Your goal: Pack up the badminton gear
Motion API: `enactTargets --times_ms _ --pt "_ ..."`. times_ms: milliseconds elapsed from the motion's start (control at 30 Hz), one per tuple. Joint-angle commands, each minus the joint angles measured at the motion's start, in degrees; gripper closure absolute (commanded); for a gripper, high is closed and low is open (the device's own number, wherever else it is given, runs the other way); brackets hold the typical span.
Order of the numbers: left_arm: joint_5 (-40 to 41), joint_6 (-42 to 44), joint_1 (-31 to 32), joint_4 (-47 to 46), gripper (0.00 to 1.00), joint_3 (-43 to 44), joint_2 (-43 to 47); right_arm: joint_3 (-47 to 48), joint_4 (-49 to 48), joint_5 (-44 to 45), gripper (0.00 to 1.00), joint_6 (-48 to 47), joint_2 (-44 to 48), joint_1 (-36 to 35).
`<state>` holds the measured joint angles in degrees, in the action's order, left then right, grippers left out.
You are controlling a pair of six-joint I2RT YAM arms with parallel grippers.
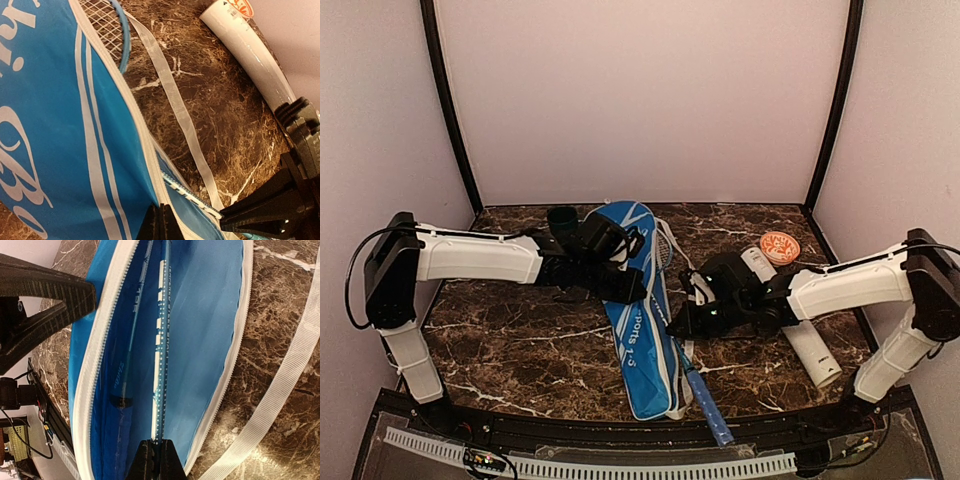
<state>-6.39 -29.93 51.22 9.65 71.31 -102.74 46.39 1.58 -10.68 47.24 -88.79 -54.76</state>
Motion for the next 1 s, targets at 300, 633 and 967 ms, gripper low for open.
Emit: enactTargets --times_ms 300,633,967 --pt "-12.6 6.0 0.2 -1.9 1.0 4.6 -4.8 -6.1 -14.3 -1.1 1.0 0.7 4.1 -0.9" --pt "-14.9 11.0 0.9 2.3 1.0 6.6 -6.9 -0.4 -17.0 -3.3 1.0 -3.2 -4.6 -0.7" --pt "-6.6 10.5 -0.2 3.9 0.84 3.6 -3.9 -0.9 -19.1 -3.7 1.0 -1.8 -10.8 1.6"
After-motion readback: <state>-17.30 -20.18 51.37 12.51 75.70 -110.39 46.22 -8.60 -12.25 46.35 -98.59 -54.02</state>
